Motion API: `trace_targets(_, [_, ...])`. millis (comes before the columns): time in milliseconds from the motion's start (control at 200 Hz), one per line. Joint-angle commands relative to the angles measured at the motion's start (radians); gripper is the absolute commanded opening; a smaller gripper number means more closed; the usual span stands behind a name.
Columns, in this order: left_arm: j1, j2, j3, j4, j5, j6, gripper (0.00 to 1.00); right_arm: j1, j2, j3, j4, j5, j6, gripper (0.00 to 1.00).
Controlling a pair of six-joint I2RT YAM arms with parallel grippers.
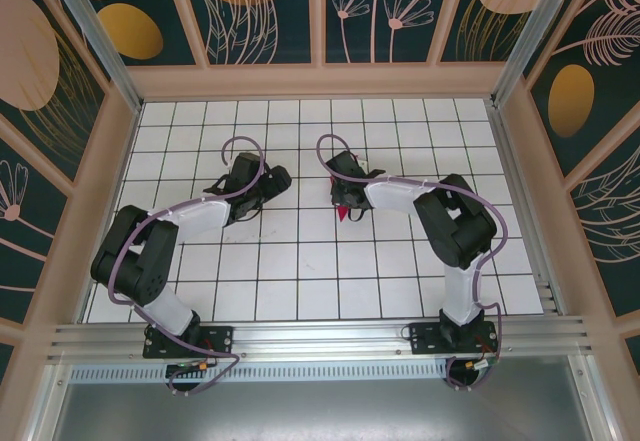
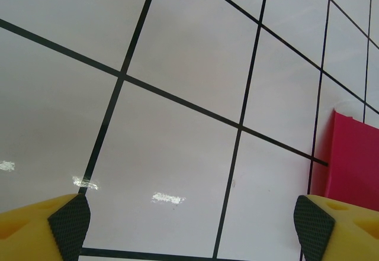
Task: Fold a paper plane with a square sheet of paper (pick it up from the middle)
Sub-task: Move the paper plane to the center of the table.
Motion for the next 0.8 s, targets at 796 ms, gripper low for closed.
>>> trace_targets(796, [0.006, -0.01, -0.005, -0.02, -0.04, 0.027, 0.95, 0.038, 0.019, 0.101, -0.13, 0.047, -0.298, 0.06])
